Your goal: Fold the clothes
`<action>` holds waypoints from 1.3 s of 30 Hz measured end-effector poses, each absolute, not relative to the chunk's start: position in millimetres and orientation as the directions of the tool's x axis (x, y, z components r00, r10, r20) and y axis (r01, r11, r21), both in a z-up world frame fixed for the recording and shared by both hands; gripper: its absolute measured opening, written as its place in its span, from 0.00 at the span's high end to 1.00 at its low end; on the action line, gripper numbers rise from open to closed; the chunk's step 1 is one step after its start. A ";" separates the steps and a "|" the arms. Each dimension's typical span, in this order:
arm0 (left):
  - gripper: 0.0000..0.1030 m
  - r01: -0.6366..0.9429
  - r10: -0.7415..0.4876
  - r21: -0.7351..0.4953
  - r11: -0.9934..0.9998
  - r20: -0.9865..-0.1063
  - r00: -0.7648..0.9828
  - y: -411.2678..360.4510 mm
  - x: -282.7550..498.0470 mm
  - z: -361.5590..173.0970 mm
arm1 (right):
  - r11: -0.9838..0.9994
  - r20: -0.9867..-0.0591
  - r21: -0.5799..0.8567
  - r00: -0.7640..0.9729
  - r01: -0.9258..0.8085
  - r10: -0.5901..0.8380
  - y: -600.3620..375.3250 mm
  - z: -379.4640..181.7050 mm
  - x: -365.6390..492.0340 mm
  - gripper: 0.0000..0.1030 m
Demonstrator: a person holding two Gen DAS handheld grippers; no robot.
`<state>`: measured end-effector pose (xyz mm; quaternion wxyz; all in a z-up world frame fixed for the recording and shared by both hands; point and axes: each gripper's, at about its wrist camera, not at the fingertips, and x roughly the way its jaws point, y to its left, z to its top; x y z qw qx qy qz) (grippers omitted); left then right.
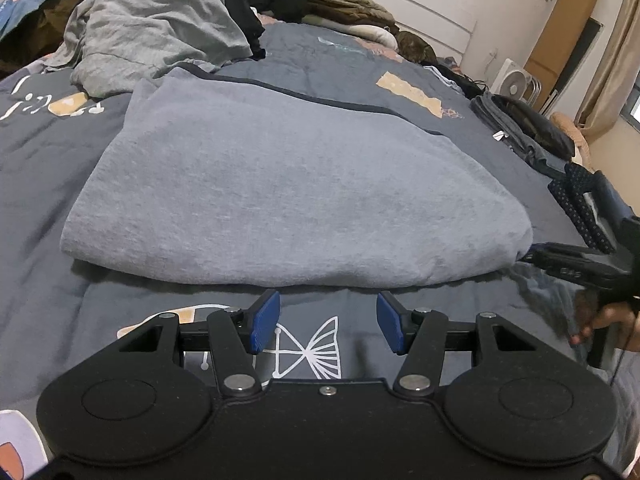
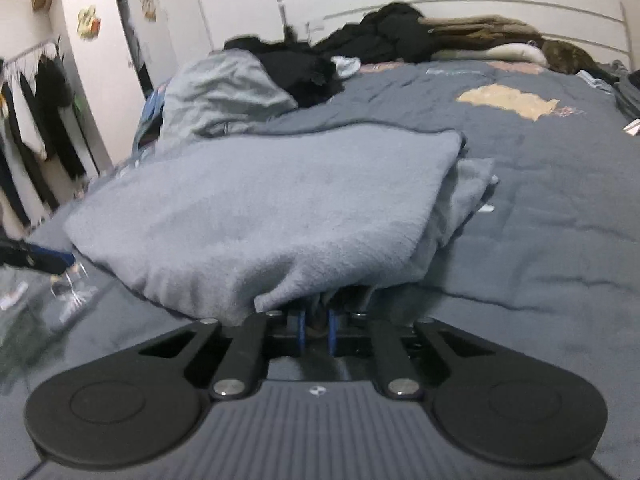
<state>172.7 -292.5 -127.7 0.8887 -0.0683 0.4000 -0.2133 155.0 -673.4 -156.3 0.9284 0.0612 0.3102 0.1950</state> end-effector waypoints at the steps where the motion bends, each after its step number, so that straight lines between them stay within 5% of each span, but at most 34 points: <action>1: 0.48 0.324 -0.436 -0.295 0.899 -0.680 0.590 -292.5 172.4 -127.1 | 0.920 -0.547 0.230 0.740 -0.317 0.391 -675.1 -152.3 150.7 0.91; 9: 0.48 0.330 -0.447 -0.304 0.894 -0.662 0.602 -292.8 168.5 -119.9 | 0.919 -0.485 0.318 0.793 -0.234 0.370 -699.7 -138.4 129.6 0.93; 13: 0.48 0.329 -0.452 -0.311 0.892 -0.661 0.600 -291.9 169.9 -119.6 | 0.862 -0.427 0.481 0.816 -0.159 0.389 -725.9 -147.7 125.8 0.94; 17: 0.48 0.326 -0.451 -0.314 0.892 -0.669 0.591 -292.7 170.4 -121.8 | 0.854 -0.513 0.521 0.802 0.008 0.305 -748.3 -169.1 125.8 1.00; 32: 0.48 0.333 -0.456 -0.314 0.889 -0.678 0.577 -296.4 167.7 -124.5 | 0.938 -0.556 0.134 0.759 -0.319 0.338 -692.0 -143.1 129.0 0.95; 35: 0.48 0.331 -0.460 -0.321 0.887 -0.677 0.575 -296.0 167.8 -124.8 | 0.937 -0.565 0.083 0.759 -0.339 0.324 -685.5 -141.4 127.4 0.80; 37: 0.48 0.333 -0.461 -0.321 0.887 -0.678 0.573 -296.6 167.1 -124.9 | 0.939 -0.575 0.034 0.761 -0.343 0.299 -679.5 -141.3 127.3 0.57; 39: 0.48 0.338 -0.462 -0.319 0.885 -0.680 0.570 -298.1 166.3 -124.7 | 0.937 -0.578 -0.008 0.767 -0.349 0.280 -673.8 -142.0 128.3 0.55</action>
